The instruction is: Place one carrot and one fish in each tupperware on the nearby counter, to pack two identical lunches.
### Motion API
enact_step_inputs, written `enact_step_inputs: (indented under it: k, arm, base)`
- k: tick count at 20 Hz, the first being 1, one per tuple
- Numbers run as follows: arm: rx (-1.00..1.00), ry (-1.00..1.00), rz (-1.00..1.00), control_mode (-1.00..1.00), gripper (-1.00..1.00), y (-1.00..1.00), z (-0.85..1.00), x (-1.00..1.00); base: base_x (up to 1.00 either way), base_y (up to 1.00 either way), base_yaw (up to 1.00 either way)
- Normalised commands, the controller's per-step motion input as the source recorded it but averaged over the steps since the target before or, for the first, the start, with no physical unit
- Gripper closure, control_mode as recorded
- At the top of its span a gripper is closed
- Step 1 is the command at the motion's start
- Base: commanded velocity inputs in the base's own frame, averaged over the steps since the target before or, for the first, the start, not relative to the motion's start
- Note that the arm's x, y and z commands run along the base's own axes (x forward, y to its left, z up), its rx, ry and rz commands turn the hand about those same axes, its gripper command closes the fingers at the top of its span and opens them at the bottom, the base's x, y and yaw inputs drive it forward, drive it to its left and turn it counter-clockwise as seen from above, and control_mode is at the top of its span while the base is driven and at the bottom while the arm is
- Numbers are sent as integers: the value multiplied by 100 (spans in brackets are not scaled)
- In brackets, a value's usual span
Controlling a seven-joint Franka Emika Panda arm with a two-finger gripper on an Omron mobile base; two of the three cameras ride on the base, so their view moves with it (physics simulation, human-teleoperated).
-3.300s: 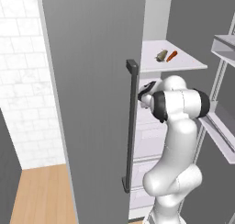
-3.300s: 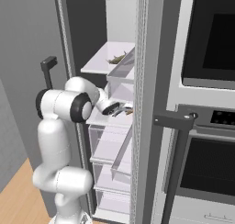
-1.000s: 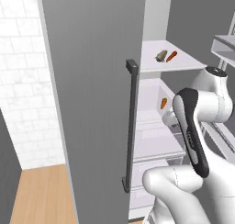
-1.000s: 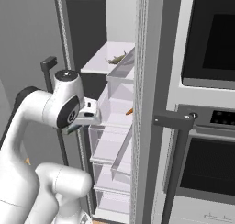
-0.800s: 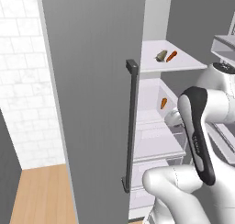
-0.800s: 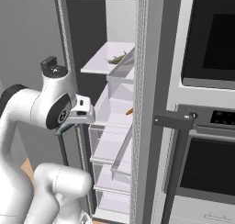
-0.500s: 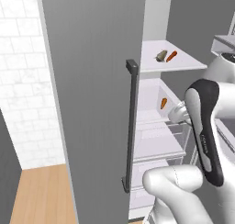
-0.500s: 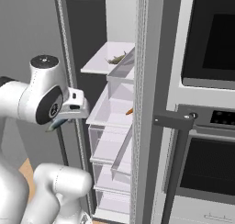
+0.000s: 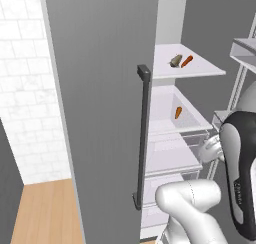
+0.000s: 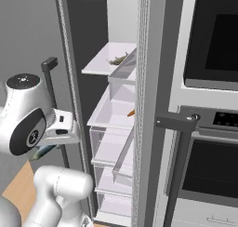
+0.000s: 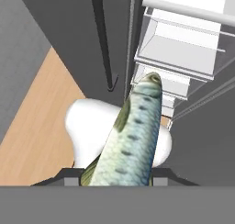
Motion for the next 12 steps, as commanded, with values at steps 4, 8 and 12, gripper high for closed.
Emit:
enact_step_inputs:
  k: [4, 8, 12]
  arm:
    - [-4, -14, 4, -100, 100, 15, -77, -30]
    - [0, 0, 0, 100, 100, 0, 0, 0]
    - [0, 0, 0, 100, 100, 0, 0, 0]
  base:
    - [0, 0, 0]
    - [-93, 7, 6]
    - [-100, -4, 2]
